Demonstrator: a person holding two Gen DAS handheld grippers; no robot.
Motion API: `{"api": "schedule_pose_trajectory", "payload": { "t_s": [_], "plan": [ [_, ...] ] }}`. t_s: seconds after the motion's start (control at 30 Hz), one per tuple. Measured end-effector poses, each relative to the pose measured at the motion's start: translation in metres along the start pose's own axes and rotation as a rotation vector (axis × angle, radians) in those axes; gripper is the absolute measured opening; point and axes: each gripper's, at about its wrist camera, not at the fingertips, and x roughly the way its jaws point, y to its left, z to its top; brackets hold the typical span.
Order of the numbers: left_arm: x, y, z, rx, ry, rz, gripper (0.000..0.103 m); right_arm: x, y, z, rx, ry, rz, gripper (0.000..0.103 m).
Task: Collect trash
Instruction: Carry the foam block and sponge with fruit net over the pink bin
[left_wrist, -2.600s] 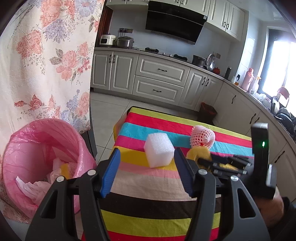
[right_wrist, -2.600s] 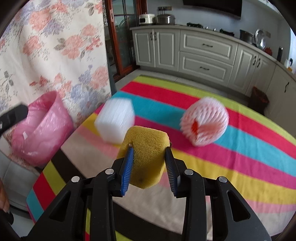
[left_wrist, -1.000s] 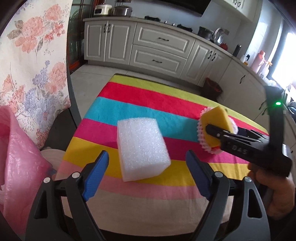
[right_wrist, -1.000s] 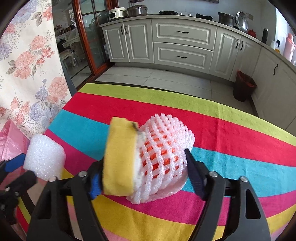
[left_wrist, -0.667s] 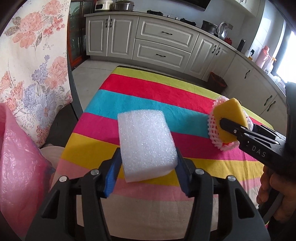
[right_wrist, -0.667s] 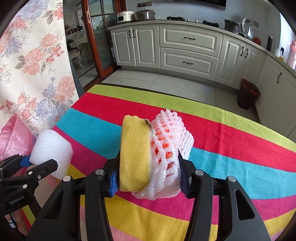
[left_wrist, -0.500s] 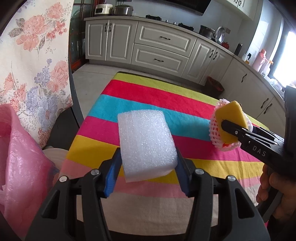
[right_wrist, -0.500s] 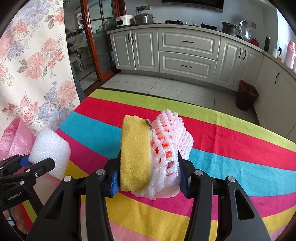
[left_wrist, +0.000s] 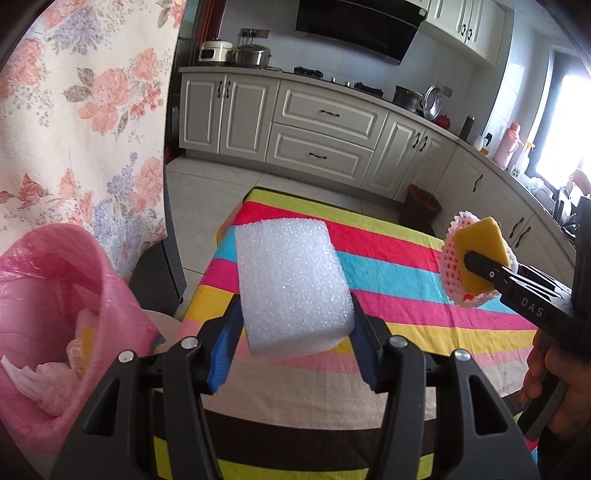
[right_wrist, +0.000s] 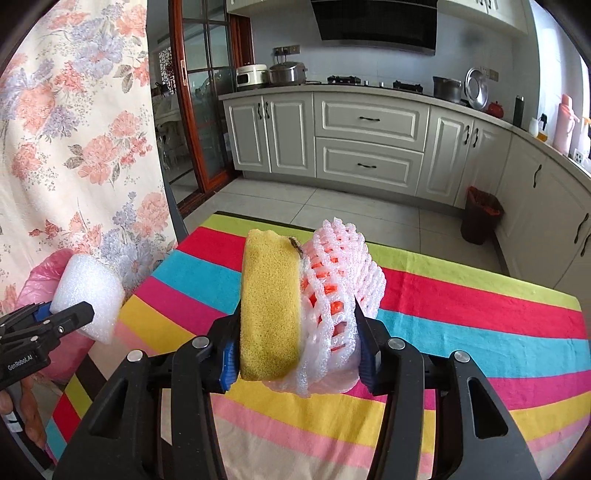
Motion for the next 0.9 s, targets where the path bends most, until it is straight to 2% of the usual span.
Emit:
{"api": "schedule_pose_trajectory", "payload": {
  "t_s": [0.5, 0.9],
  "plan": [
    [-0.076, 0.05, -0.004, -0.054, -0.092, 0.073, 0.053, -0.043, 0.053, 0.006, -0.053, -0.05, 0.067, 0.049],
    [-0.118, 0.085, -0.004, -0.096, -0.148, 0.131, 0.053, -0.059, 0.102, 0.018, -0.115, -0.077, 0.129, 0.049]
  ]
}}
